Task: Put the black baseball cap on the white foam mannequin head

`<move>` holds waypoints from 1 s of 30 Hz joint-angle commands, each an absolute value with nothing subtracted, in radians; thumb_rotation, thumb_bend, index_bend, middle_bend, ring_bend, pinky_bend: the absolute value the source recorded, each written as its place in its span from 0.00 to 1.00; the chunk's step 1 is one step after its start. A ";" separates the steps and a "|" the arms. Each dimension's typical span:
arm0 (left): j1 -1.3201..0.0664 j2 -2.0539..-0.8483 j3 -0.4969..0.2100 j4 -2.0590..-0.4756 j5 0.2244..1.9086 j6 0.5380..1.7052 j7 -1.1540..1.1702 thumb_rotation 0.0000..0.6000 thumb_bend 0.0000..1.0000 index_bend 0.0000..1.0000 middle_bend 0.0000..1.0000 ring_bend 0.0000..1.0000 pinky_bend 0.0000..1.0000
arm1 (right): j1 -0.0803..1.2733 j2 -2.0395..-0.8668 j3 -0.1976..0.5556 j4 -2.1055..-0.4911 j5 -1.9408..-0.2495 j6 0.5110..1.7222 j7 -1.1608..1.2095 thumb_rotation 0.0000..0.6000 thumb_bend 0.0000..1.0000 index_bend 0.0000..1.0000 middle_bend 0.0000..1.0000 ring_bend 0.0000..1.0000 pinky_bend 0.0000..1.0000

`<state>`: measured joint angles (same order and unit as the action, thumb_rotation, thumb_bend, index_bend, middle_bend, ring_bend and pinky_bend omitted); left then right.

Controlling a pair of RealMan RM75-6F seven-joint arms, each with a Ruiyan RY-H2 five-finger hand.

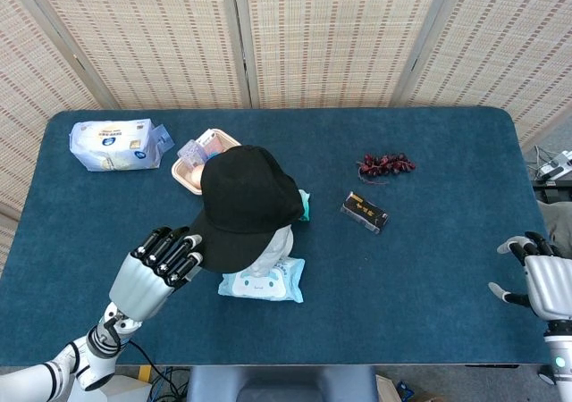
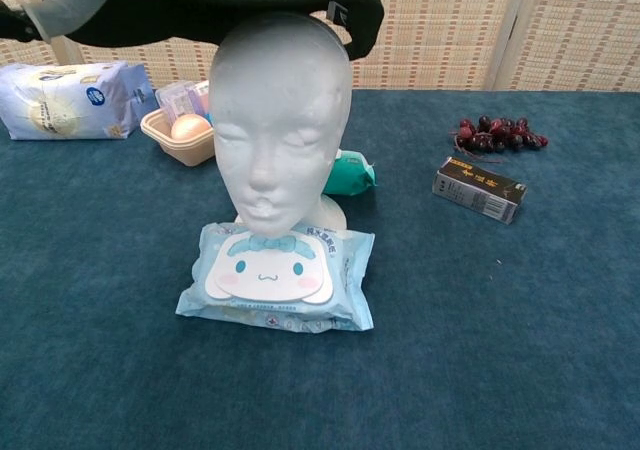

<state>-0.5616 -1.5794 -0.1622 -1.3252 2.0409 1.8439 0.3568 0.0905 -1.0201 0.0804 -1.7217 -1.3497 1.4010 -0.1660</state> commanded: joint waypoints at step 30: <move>-0.536 -1.622 -0.093 -1.265 2.062 1.781 0.362 1.00 0.60 0.65 0.51 0.39 0.48 | 0.098 -1.016 0.100 -1.707 -1.300 1.382 -0.161 1.00 0.05 0.39 0.32 0.17 0.28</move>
